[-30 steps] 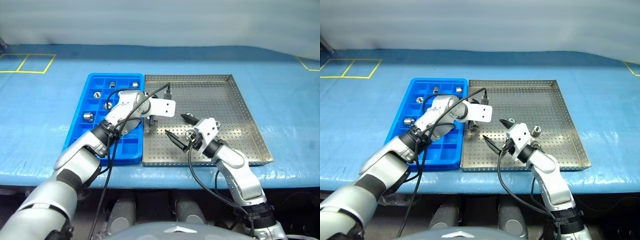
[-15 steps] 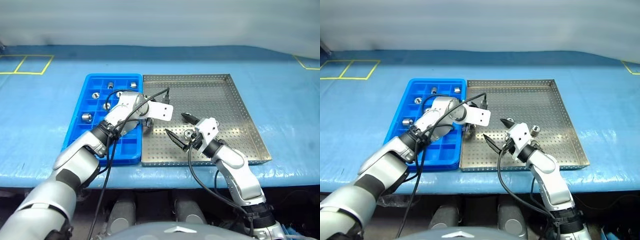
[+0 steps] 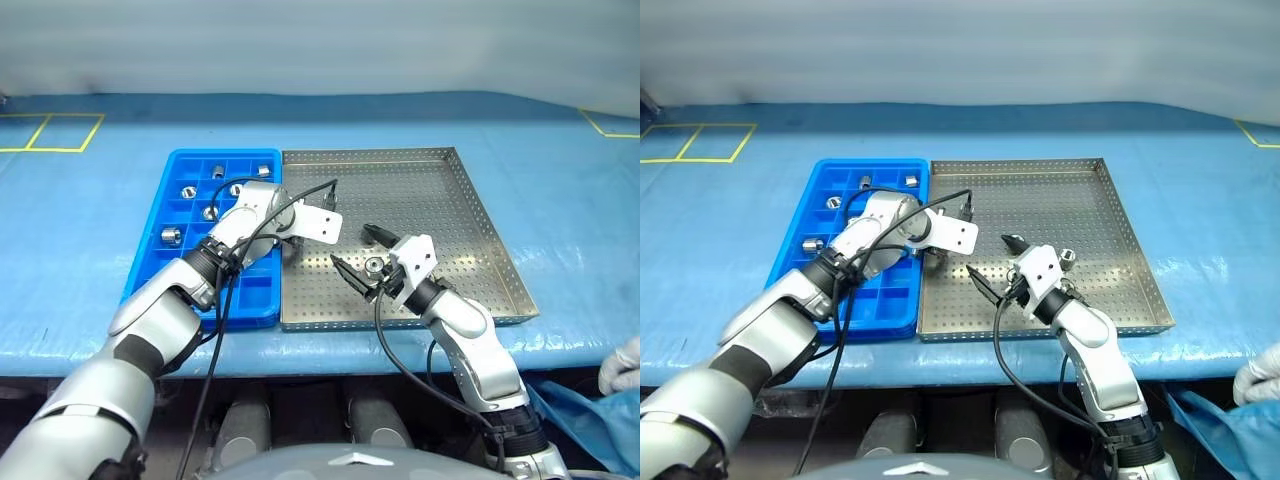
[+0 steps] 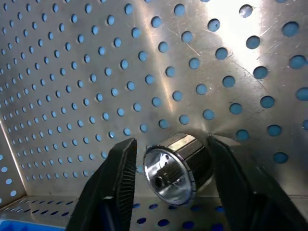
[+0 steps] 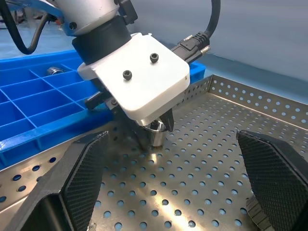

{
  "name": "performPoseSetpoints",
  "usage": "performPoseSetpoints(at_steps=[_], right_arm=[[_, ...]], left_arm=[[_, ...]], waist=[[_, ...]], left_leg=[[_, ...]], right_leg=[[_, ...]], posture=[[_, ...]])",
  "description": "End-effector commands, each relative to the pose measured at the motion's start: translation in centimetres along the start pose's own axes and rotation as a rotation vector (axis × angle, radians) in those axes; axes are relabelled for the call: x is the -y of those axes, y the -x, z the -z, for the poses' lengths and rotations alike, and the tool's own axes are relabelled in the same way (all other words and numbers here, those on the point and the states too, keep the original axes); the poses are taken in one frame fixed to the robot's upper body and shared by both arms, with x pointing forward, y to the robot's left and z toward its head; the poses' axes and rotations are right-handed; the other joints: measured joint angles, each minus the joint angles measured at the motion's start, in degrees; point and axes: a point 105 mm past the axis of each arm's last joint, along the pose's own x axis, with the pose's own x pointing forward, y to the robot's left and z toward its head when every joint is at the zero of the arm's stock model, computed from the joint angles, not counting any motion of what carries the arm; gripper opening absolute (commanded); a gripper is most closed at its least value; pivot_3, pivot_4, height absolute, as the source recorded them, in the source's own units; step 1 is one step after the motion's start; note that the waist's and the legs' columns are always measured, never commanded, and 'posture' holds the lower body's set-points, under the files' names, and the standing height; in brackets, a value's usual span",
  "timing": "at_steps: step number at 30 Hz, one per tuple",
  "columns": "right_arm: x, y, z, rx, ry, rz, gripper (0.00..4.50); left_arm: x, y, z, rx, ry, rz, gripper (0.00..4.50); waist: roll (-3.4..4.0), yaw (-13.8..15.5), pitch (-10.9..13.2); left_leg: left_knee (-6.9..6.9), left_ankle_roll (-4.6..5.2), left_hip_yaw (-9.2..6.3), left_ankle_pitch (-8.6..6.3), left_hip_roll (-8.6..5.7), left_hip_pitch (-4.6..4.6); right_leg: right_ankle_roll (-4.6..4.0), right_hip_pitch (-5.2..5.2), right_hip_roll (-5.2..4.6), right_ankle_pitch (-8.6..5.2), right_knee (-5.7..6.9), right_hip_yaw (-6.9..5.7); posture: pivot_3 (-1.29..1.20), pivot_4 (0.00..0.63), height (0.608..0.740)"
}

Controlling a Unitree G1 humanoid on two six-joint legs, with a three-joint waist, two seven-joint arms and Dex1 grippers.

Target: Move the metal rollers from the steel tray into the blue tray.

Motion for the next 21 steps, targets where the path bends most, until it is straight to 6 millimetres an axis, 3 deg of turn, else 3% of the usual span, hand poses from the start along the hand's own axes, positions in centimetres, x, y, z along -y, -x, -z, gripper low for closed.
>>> performPoseSetpoints(at_steps=[1,8,11,17,21], right_arm=[[0.0,-0.1,-1.1,0.045,0.023,0.002,4.5],[-0.1,-0.2,-1.1,0.043,0.023,-0.001,4.5],[0.0,-0.2,-1.1,0.043,0.023,-0.001,4.5],[0.0,-0.3,-1.0,0.041,0.027,-0.006,4.5],[-0.2,-0.5,-1.0,0.036,0.03,-0.018,4.5]], left_arm=[[0.0,-0.1,0.0,0.009,0.014,-0.008,1.31],[-1.0,1.0,-1.7,0.123,0.099,-0.054,1.31],[-2.4,2.2,-3.0,0.24,0.235,-0.094,1.31],[-4.7,3.6,-3.8,0.348,0.41,-0.188,1.31],[-4.9,4.0,-4.4,0.417,0.517,-0.203,1.31]], waist=[[0.02,-0.04,-0.01],[0.01,0.07,-0.01],[-0.01,0.15,0.01],[-0.01,-0.04,0.01],[-0.01,0.02,0.01]], left_leg=[[-0.01,0.0,0.0,0.0,0.0,0.01],[-0.02,0.0,-0.01,0.0,0.0,0.0],[-0.02,0.0,-0.02,0.0,0.0,-0.09],[-0.05,0.0,-0.01,0.0,0.0,-0.12],[-0.05,0.01,-0.03,0.01,0.01,-0.1]], right_leg=[[-0.01,0.0,0.0,-0.01,0.01,0.01],[-0.06,-0.03,0.0,-0.04,0.08,0.0],[-0.06,-0.11,0.0,-0.04,0.08,-0.02],[-0.1,-0.23,0.01,-0.07,0.19,-0.01],[-0.16,-0.3,0.05,-0.11,0.36,-0.01]], posture=[[-0.04,0.15,0.74],[-0.04,0.15,0.74],[-0.04,0.15,0.74],[-0.03,0.15,0.74],[-0.03,0.15,0.74]])
